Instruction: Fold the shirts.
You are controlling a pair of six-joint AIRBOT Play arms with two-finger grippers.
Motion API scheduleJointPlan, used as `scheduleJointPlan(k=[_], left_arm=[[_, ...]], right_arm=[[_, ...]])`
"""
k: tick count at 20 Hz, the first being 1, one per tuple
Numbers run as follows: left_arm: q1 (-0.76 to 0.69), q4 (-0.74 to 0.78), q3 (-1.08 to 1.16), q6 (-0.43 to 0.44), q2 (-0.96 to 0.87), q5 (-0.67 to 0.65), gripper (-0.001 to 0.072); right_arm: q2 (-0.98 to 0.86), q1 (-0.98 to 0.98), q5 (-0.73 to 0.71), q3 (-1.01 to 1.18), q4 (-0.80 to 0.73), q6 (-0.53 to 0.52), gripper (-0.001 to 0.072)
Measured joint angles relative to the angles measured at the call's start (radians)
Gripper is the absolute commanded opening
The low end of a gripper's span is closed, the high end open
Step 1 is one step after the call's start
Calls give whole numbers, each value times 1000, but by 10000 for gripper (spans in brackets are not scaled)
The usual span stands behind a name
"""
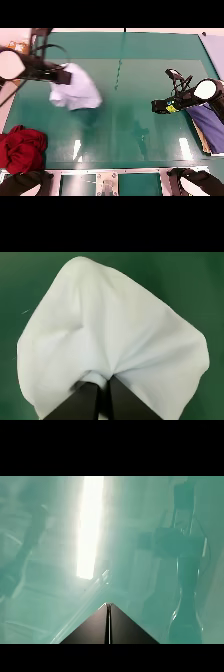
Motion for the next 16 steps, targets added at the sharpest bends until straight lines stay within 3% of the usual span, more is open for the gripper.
scheduleJointPlan(k=[1, 2, 3, 4, 6, 12, 16], left_arm=[[-45, -36, 6, -5, -23, 28, 144], [-78, -72, 11, -8, -51, 49, 515], [-105, -109, 16, -10, -85, 74, 720], [-123, -150, 18, -13, -121, 83, 720], [-139, -203, 21, -14, -174, 82, 720], [-13, -251, 23, -18, -234, -56, 720], [108, -269, -46, -35, -243, -19, 720]], right_arm=[[0, 0, 4, 0, 5, 1, 107], [0, 0, 7, 0, 8, 1, 193], [0, 0, 9, 0, 10, 1, 201], [0, 0, 11, 0, 12, 1, 223], [0, -14, 14, 0, 15, 1, 354], [-11, -197, 17, -3, 15, -8, 345], [-72, -307, -19, -49, 32, -23, 345]])
